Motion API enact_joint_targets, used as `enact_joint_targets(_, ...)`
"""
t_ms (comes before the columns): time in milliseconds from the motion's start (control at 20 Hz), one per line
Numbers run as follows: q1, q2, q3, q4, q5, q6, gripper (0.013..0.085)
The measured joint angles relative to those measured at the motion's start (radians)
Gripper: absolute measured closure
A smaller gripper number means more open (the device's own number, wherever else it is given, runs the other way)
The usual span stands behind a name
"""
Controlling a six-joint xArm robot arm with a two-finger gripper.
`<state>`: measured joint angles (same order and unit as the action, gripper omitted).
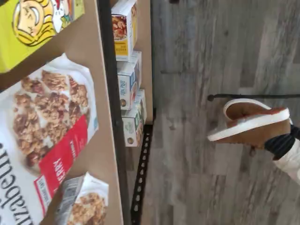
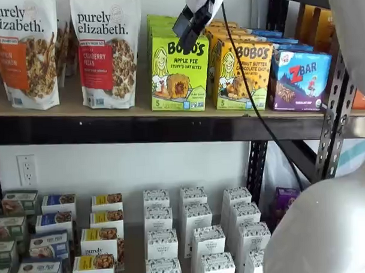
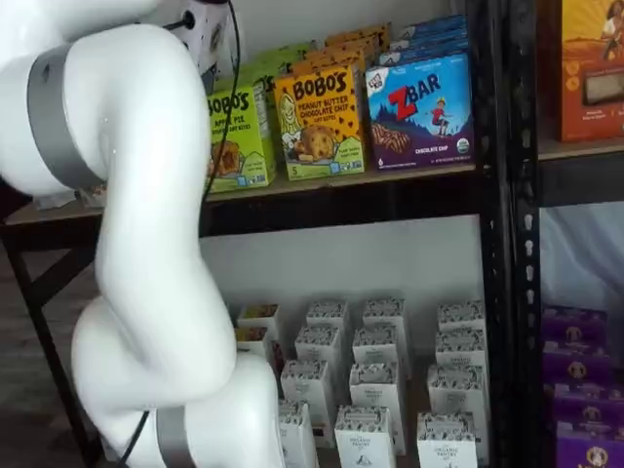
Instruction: Pick the green box on the top shelf, the fourth from the left
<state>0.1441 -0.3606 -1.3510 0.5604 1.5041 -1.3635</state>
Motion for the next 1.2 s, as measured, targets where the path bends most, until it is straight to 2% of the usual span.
enact_joint_targets(250, -0.015, 0.011, -0.013, 0.020, -0.018, -0.010, 0.0130)
enact_joint_targets(700, -0.031, 0.037, -0.029, 0.013, -0.058, -0.029, 0.0130)
enact_joint_targets(1200, -0.070, 0.103, -0.076, 0.022, -0.045, -0.072, 0.0130)
